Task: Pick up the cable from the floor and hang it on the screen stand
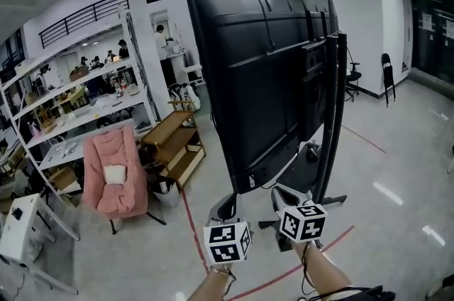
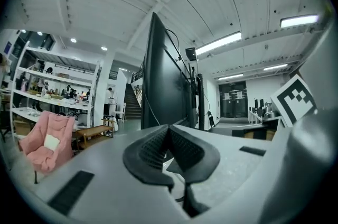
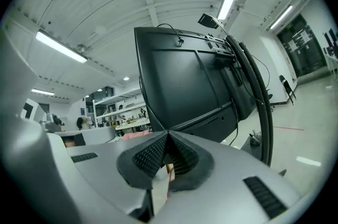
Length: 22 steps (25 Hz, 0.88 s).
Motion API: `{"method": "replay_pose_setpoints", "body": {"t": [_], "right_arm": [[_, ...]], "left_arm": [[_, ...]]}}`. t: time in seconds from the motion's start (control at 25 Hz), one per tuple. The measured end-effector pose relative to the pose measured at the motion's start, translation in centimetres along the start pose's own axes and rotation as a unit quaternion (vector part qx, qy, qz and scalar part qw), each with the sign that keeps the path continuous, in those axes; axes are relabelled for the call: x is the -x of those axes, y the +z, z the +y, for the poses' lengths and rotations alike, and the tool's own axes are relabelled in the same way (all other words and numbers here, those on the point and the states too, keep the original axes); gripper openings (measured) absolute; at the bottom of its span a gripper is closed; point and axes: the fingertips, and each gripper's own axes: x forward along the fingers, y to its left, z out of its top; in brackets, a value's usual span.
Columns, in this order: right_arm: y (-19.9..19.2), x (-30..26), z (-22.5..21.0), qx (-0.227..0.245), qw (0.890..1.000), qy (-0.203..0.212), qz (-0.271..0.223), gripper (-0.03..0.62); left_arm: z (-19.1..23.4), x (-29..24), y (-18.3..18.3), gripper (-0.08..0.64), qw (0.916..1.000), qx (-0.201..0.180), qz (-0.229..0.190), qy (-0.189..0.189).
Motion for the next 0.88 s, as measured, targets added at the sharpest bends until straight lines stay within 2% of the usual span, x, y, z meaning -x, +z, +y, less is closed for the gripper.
{"method": "replay_pose_setpoints", "body": {"t": [0.16, 0.44, 0.6, 0.88], "right_arm": [[0.6, 0.6, 1.7, 0.001, 1.0, -0.017, -0.023, 0.02], [1.1, 0.7, 2.7, 0.01, 0.999, -0.024, -0.032, 0.02], [1.4, 0.8, 2.3, 0.033, 0.999, -0.028, -0.027, 0.017], [2.4, 0.4, 0.6, 0.035, 0.999, -0.022, -0.027, 0.017]], "left_arm": [[0.9, 0.6, -0.3, 0.003, 0.9999, 0.012, -0.003, -0.01], [0.8, 0.6, -0.4, 0.003, 0.9996, 0.021, 0.0, -0.021], [0.5, 0.2, -0.2, 0.003, 0.9994, 0.029, -0.002, -0.018], [-0.2, -1.0, 0.2, 0.003, 0.9994, 0.033, -0.005, -0.008]]}}
